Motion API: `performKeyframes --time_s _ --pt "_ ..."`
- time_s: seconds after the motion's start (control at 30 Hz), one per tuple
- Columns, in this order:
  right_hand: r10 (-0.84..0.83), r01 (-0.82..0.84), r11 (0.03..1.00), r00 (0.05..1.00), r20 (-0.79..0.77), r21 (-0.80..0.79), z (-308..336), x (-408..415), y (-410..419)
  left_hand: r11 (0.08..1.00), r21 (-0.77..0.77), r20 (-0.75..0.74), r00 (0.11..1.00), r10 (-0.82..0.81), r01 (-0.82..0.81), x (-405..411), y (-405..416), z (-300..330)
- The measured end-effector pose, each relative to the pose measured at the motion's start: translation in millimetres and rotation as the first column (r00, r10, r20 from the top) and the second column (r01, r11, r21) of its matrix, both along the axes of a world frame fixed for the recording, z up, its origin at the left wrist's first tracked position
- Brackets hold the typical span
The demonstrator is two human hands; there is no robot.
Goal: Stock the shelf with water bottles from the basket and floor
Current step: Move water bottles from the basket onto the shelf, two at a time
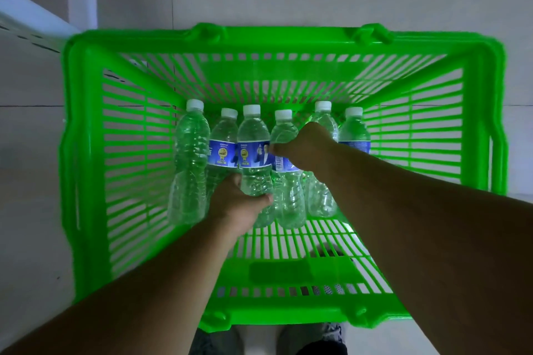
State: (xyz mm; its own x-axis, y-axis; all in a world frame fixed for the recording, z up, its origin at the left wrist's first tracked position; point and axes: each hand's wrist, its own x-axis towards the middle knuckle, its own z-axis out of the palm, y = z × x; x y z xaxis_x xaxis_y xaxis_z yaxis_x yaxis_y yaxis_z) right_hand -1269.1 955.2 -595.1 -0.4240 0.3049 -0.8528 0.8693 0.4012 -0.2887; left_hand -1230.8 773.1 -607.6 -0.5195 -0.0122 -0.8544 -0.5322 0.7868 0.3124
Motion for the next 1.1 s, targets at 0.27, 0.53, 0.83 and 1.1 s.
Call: performKeyframes --time_s 0.27,0.53,0.83,1.1 --pt "-0.183 0.143 0.962 0.970 -0.158 -0.233 46.3 29.3 6.3 0.983 0.159 0.112 0.991 0.076 -0.093 -1.1 -22.8 51.1" --pt "-0.209 0.140 0.965 0.918 -0.336 -0.220 187.2 26.9 12.3 0.934 0.334 0.067 0.991 0.115 -0.131 -18.2 -28.4 192.8" --pt "-0.189 0.060 0.971 0.789 -0.585 -0.232 440.5 17.3 15.8 0.880 0.470 -0.137 0.980 0.146 -0.065 -20.0 -35.0 416.9" --pt "-0.198 0.109 0.980 0.600 -0.775 -0.166 662.9 64.1 -4.9 0.857 0.509 -0.336 0.935 0.116 0.077 6.4 -57.3 625.7"
